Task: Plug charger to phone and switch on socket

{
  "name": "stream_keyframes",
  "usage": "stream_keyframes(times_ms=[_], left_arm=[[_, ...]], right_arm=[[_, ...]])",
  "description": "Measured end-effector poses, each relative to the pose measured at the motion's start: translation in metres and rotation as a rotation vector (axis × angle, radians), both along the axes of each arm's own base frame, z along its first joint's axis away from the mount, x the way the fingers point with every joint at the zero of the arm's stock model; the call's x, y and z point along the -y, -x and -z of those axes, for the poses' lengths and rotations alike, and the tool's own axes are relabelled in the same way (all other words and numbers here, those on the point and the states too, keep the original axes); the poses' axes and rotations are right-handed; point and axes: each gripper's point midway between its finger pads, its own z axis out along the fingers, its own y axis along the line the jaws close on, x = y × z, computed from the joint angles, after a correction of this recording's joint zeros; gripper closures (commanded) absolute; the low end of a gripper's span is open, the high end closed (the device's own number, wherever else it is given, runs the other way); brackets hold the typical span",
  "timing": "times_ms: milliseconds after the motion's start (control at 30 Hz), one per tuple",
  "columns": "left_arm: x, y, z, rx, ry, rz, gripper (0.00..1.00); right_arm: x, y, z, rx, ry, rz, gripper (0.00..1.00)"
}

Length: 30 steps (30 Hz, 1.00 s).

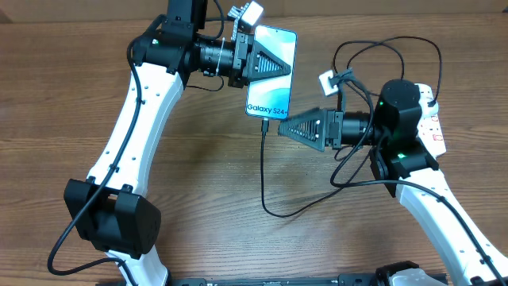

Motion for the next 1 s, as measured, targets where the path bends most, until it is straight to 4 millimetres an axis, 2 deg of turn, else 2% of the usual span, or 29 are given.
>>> stream_keyframes(times_ms=[133,267,333,400,433,467,667,800,1000], left_arm=[[0.000,0.000,0.000,0.009,0.001,0.002,0.96],[0.000,0.000,0.000,0.020,0.003,0.003,0.96],[0.000,-0.001,-0.001,0.022,0.003,0.003,0.96],[0.000,-0.001,-0.001,0.023,0.004,0.003,0.96],[0.000,-0.001,-0.001,0.023,0.004,0.003,0.96],[0.000,-0.001,-0.001,0.022,0.004,0.003,0.96],[0.000,-0.001,-0.001,0.022,0.004,0.003,0.96],[0.000,0.000,-0.001,0.022,0.005,0.004,0.96],[0.000,0.000,-0.001,0.021,0.008,0.007,0.96]], right_arm=[[0.000,0.005,0.014,-0.095,0.028,-0.007,0.00],[0.000,0.006,0.016,-0.082,0.032,-0.010,0.00],[0.000,0.005,0.012,-0.043,0.025,-0.012,0.20],[0.000,0.005,0.009,-0.018,0.021,-0.015,0.48],[0.000,0.004,0.009,-0.014,0.020,-0.014,0.57],[0.000,0.005,0.009,-0.017,0.020,-0.016,0.61],[-0.010,0.013,0.008,-0.010,0.018,-0.054,0.61],[-0.020,0.019,0.000,0.043,0.002,-0.084,0.65],[-0.021,0.016,-0.012,0.081,-0.025,-0.078,0.70]])
